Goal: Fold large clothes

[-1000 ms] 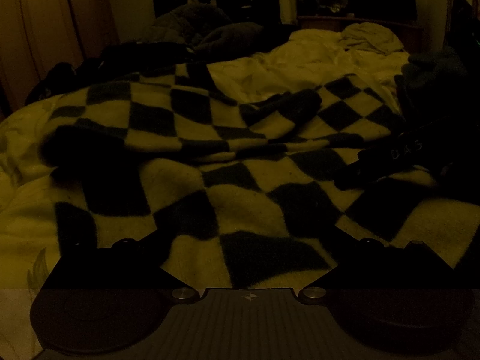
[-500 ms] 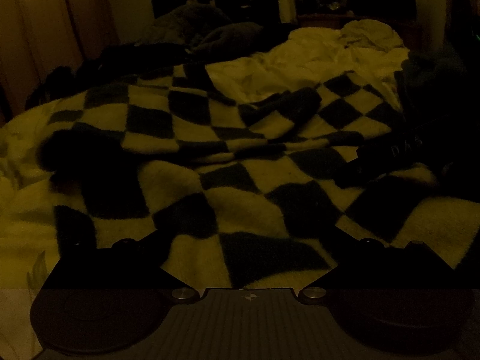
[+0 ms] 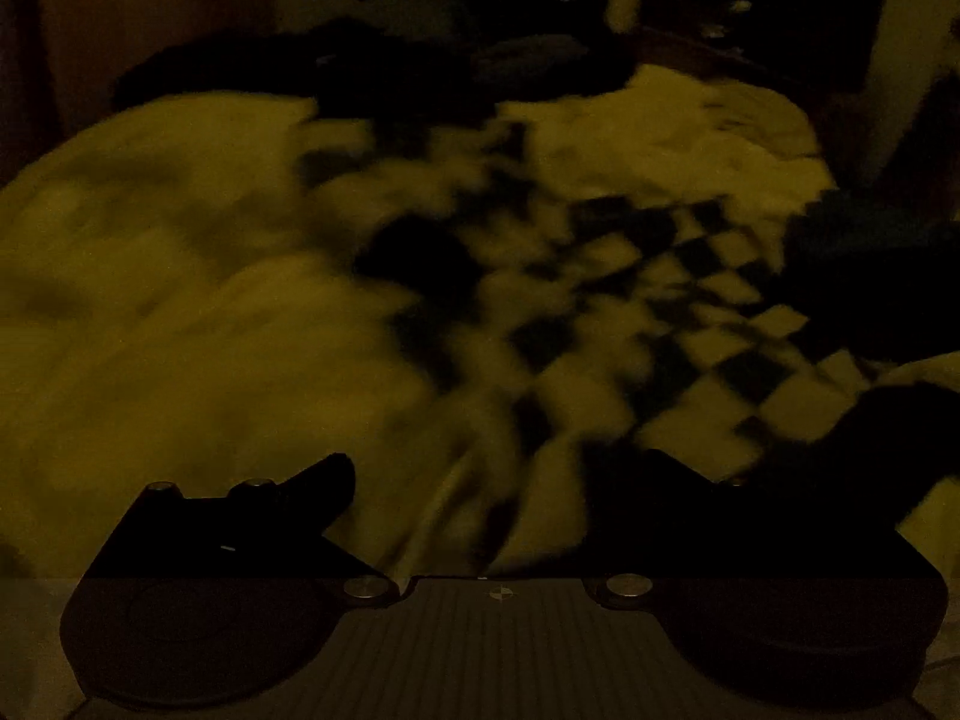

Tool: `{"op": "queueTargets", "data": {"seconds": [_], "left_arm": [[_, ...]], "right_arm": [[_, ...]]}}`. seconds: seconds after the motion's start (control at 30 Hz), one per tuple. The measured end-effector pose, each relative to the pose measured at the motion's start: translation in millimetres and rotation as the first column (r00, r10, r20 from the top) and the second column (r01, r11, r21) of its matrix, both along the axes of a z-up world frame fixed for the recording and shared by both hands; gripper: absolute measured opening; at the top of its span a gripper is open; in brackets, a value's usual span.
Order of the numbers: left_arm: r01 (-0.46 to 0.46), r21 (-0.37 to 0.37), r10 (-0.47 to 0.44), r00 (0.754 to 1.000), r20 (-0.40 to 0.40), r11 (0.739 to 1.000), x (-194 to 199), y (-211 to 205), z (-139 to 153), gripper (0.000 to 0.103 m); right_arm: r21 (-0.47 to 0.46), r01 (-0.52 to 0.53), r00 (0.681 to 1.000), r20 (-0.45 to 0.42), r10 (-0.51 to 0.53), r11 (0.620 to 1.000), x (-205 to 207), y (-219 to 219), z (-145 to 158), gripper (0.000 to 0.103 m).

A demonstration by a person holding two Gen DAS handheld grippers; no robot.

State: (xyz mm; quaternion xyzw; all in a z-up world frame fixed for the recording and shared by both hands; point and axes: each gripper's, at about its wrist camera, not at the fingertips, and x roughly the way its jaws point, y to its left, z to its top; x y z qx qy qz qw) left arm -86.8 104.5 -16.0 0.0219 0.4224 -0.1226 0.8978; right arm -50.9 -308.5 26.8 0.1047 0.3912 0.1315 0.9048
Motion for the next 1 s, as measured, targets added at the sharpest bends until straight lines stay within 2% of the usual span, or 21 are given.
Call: {"op": "queueTargets", "data": {"seconds": [0.07,0.17,0.27,0.33,0.4,0.53,0.67,0.8,0.87,0.93,0.97,1.0], "left_arm": [[-0.011,-0.032,0.011,1.0,-0.005,0.999,-17,14,-2,0.103],[-0.002,-0.072,0.0,0.999,-0.033,0.997,-33,19,-13,0.103],[-0.043,-0.142,0.033,0.997,-0.071,0.989,-36,23,-24,0.103],[-0.053,-0.215,0.032,0.994,-0.102,0.975,-36,25,-29,0.103],[-0.056,-0.242,0.028,0.992,-0.119,0.969,-39,26,-31,0.103],[-0.064,-0.225,0.036,0.991,-0.129,0.972,-47,28,-35,0.103],[-0.116,-0.305,0.06,0.981,-0.186,0.945,-47,33,-55,0.103],[-0.125,-0.355,0.077,0.986,-0.145,0.926,-48,32,-61,0.103],[-0.146,-0.372,0.104,0.986,-0.133,0.917,-49,33,-60,0.103],[-0.16,-0.382,0.125,0.986,-0.114,0.91,-51,36,-57,0.099],[-0.167,-0.388,0.134,0.985,-0.11,0.906,-50,38,-57,0.093],[-0.172,-0.398,0.136,0.984,-0.115,0.901,-49,40,-57,0.093]], "right_arm": [[0.03,0.012,1.0,-0.023,-0.011,0.999,-23,-19,9,0.102],[0.117,0.073,0.994,-0.092,-0.062,0.99,-56,-47,2,0.102],[0.155,0.158,0.979,-0.15,-0.135,0.975,-79,-65,-16,0.094],[0.186,0.208,0.969,-0.17,-0.177,0.96,-92,-73,-27,0.081],[0.227,0.235,0.964,-0.177,-0.197,0.945,-102,-77,-34,0.076],[0.292,0.2,0.972,-0.178,-0.152,0.935,-111,-73,-36,0.075],[0.242,0.182,0.974,-0.181,-0.14,0.953,-111,-64,-43,0.072],[0.288,0.194,0.968,-0.21,-0.136,0.938,-111,-62,-60,0.051],[0.316,0.192,0.968,-0.217,-0.126,0.929,-111,-59,-67,0.045],[0.311,0.197,0.968,-0.209,-0.135,0.93,-111,-57,-70,0.029],[0.307,0.203,0.969,-0.201,-0.145,0.93,-112,-57,-70,0.025],[0.315,0.208,0.969,-0.193,-0.152,0.926,-113,-58,-70,0.019]]}}
